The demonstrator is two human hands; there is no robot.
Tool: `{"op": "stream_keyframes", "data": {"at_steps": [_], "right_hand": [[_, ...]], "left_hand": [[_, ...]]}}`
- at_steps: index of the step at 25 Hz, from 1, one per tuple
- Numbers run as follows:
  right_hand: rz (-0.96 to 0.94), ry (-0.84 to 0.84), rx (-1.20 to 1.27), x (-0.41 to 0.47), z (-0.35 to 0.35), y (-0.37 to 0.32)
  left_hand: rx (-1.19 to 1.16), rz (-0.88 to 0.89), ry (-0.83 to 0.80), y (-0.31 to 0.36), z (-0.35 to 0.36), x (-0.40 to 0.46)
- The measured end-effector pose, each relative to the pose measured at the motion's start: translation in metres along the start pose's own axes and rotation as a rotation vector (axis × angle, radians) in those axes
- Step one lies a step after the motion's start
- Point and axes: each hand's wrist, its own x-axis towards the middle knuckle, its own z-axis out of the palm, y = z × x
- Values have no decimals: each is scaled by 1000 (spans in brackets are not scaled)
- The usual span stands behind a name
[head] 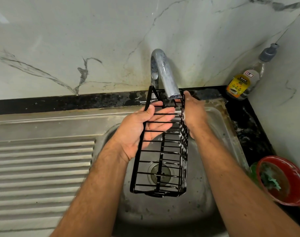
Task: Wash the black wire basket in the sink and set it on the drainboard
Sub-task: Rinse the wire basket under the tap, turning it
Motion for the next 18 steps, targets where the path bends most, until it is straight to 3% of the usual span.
{"op": "stream_keyframes", "data": {"at_steps": [3, 8, 13, 18], "right_hand": [[-40, 8, 55, -3, 6, 0], [-16, -42, 81, -1, 7, -3], [-16, -45, -25, -1, 3, -2], [101, -67, 78, 4, 1, 4]], "left_hand": [[-98, -24, -24, -3, -5, 1], [-271, -58, -217, -9, -5, 1], [0, -23, 51, -17, 3, 11], [-48, -18, 37, -19, 14, 17]]}}
